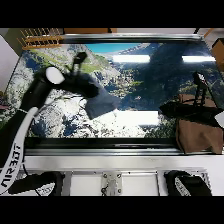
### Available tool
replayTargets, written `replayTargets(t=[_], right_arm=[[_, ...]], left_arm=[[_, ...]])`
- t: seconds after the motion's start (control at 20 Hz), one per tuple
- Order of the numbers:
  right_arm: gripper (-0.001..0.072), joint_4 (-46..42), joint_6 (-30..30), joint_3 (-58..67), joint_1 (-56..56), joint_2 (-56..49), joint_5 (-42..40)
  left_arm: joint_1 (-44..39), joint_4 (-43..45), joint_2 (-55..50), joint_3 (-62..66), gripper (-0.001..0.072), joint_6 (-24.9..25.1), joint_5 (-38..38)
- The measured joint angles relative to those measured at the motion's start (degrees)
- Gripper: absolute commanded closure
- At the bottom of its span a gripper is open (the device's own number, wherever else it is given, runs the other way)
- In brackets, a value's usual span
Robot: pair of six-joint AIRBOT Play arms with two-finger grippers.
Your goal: Fold the clothes and pants, and hang the long-sleeved shirts on hangers.
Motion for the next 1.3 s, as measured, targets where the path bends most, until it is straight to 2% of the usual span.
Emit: replayTargets(t=[0.05,0.1,0.15,0.25,0.4,0.55,0.65,0.8,1.0,1.05,1.1,1.15,1.2,1.3], right_arm=[[0.0668,0.13,-0.02,-0.02,0.00,0.00,0.00],[0.0668,0.24,-0.02,0.00,0.00,0.00,0.00],[0.0668,0.26,-0.02,-0.02,0.00,0.00,0.00],[0.0668,0.35,0.00,-0.02,0.00,0.00,0.00],[0.0668,0.37,-0.02,-0.02,0.00,0.00,0.02],[0.0668,0.37,-0.02,-0.02,0.00,0.00,0.02],[0.0668,0.39,-0.02,-0.02,0.00,-0.02,0.02],[0.0667,0.39,-0.02,-0.07,0.00,-0.07,0.04],[0.0667,0.39,0.00,-0.07,0.00,-0.28,0.04],[0.0667,0.39,0.00,-0.07,0.00,-0.35,0.04],[0.0667,0.39,-0.02,-0.07,0.00,-0.35,0.04],[0.0667,0.39,-0.02,-0.07,0.00,-0.35,0.04],[0.0668,0.39,-0.02,-0.07,0.00,-0.35,0.04],[0.0668,0.39,-0.02,-0.07,0.00,-0.37,0.04]], left_arm=[[-4.00,0.00,-0.72,0.00,0.0623,-0.92,1.90],[-7.96,0.02,-1.79,0.00,0.0214,-1.81,3.87],[-11.10,0.00,-2.80,0.02,0.0009,-2.78,5.44],[-15.28,-0.04,-4.63,0.81,0.0035,-4.98,7.37],[-15.26,0.17,-4.83,3.32,0.0035,-7.87,7.23],[-10.45,0.24,-2.64,3.50,0.0035,-9.86,6.84],[-1.40,-0.72,-3.19,-2.67,0.0034,-12.33,8.07],[1.44,-6.23,-8.39,-4.70,0.0035,-11.69,10.97],[1.49,-13.97,-18.01,0.20,0.0037,-8.85,12.50],[0.79,-15.52,-21.66,3.13,0.0369,-8.44,11.67],[0.24,-16.20,-23.63,4.85,0.0644,-8.28,10.51],[-0.28,-16.61,-25.44,6.40,0.0686,-8.26,9.27],[-0.44,-16.63,-26.32,8.17,0.0687,-8.26,3.80],[-1.38,-13.42,-20.59,5.51,0.0686,-7.52,-1.38]])
